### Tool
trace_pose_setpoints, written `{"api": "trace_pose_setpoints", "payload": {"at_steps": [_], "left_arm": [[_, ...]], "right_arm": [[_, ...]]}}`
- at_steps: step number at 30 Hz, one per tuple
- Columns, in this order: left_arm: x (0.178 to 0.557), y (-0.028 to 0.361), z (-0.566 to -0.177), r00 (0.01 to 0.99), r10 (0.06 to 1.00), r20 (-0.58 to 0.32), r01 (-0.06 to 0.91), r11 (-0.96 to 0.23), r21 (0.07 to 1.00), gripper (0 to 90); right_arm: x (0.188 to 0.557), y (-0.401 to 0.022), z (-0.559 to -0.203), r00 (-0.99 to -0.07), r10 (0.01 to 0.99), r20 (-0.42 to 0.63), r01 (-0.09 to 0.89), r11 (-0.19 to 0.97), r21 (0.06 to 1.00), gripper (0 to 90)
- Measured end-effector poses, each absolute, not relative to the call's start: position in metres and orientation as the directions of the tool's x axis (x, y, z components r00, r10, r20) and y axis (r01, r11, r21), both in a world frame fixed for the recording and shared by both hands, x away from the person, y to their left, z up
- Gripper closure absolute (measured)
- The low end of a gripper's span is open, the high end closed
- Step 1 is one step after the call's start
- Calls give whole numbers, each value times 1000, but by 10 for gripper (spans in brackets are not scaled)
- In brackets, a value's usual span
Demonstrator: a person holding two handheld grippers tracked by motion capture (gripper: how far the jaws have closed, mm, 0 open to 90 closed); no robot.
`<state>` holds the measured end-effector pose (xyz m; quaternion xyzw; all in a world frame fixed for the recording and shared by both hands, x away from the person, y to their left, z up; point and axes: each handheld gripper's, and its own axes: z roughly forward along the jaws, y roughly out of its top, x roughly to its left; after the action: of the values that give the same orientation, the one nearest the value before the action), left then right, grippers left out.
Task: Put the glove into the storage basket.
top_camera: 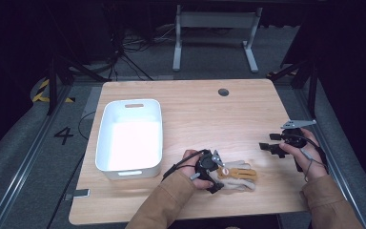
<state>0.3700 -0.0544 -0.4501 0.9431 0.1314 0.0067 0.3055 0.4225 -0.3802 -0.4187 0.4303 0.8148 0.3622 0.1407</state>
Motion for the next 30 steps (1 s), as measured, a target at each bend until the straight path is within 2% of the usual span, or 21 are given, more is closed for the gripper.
{"api": "trace_pose_setpoints", "payload": {"at_steps": [10, 18, 21, 23, 25, 30], "left_arm": [[369, -60, -457, 969, 243, -48, 227, -793, 566, 123], [367, -67, -461, 970, 244, -13, 208, -799, 564, 26], [367, -68, -461, 968, 249, -10, 212, -801, 560, 20], [367, -68, -459, 966, 257, -8, 217, -796, 565, 48], [367, -68, -455, 960, 280, -13, 239, -792, 562, 167], [369, -70, -451, 955, 296, -14, 255, -795, 550, 308]], "right_arm": [[423, -380, -419, -590, 803, 81, 599, 369, 711, 293], [423, -380, -420, -589, 804, 77, 601, 373, 707, 294], [423, -380, -420, -588, 805, 76, 602, 373, 707, 295], [423, -380, -421, -588, 805, 76, 603, 373, 705, 295], [423, -380, -421, -587, 806, 75, 602, 373, 706, 297], [423, -381, -420, -589, 804, 78, 600, 370, 710, 298]]}}
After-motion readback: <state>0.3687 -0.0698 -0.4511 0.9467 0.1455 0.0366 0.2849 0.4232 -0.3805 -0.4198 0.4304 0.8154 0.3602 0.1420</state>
